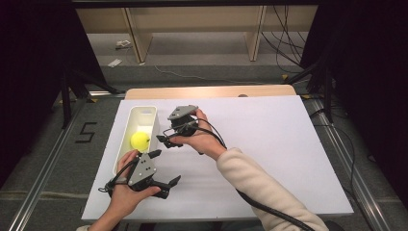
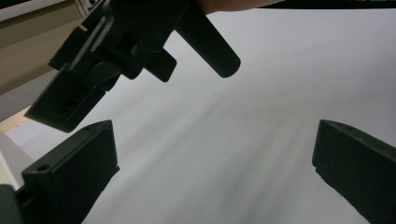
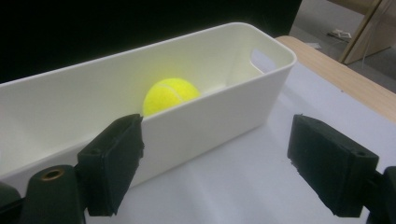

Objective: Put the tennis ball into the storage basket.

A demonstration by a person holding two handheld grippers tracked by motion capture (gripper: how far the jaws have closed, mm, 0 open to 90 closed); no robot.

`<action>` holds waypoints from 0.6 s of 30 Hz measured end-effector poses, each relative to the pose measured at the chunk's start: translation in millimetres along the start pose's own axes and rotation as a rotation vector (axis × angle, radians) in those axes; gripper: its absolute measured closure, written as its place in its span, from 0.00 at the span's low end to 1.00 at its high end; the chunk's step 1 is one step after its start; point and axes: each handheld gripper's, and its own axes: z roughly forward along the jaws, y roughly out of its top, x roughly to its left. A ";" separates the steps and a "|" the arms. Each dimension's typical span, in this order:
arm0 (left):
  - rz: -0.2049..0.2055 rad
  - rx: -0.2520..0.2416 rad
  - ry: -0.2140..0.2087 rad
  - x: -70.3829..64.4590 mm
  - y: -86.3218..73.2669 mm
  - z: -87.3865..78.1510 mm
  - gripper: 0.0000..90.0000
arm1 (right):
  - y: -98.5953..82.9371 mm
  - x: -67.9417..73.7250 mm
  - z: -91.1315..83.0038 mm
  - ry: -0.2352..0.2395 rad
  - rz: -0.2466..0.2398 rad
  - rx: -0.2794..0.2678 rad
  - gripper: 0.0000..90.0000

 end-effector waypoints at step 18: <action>-0.001 0.002 0.000 0.3 -0.2 0.2 0.00 | -15.4 -8.7 -20.7 -0.021 0.025 0.011 0.21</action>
